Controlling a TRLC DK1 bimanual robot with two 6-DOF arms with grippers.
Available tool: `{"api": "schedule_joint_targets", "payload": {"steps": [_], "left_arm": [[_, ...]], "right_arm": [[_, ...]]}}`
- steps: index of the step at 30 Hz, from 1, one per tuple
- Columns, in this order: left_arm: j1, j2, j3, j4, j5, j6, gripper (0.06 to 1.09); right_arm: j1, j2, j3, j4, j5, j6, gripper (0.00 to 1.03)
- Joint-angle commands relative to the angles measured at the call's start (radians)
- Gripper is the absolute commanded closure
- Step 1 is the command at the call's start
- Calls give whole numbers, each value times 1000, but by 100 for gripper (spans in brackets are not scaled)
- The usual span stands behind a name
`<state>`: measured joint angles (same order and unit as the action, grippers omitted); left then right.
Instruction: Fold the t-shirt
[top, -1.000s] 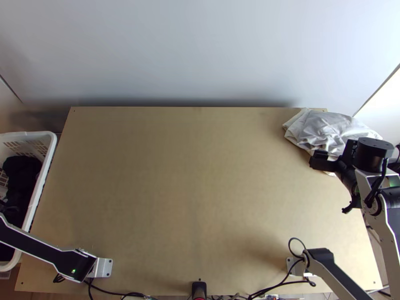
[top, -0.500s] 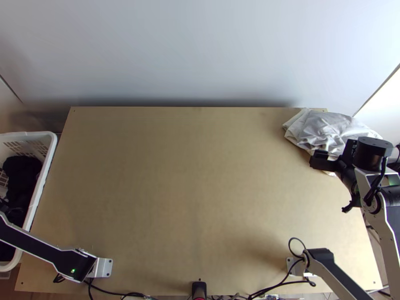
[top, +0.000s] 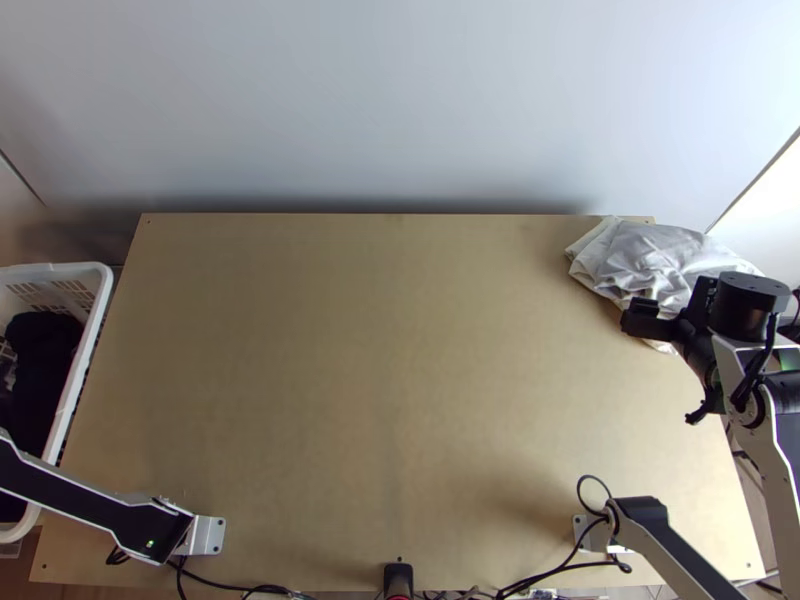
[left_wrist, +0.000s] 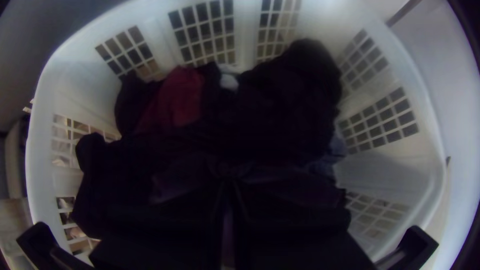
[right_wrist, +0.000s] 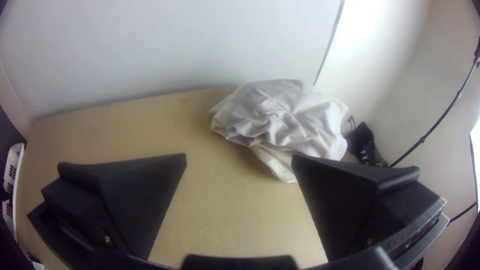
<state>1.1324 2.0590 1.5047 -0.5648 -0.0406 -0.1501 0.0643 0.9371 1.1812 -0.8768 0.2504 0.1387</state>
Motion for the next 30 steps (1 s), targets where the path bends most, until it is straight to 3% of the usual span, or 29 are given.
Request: {"api": "schedule_joint_targets", "payload": {"steps": [1,5,10,21,30], "left_arm": [[-40,-240,9,-46,85,-25,105],[-69,-379,15,-49,197,-32,105],[-134,-540,51,-50,242,-52,105],[-375,-826,166,-47,257,-95,105],[-815,-984,132,-55,254,-89,105]], "right_arm": [[2,0,26,-10,-2,2,5],[5,-4,46,-21,-2,6,5],[12,-12,75,-31,-3,6,5],[14,-50,98,-48,-3,6,5],[8,-80,97,-64,-3,6,5]]}}
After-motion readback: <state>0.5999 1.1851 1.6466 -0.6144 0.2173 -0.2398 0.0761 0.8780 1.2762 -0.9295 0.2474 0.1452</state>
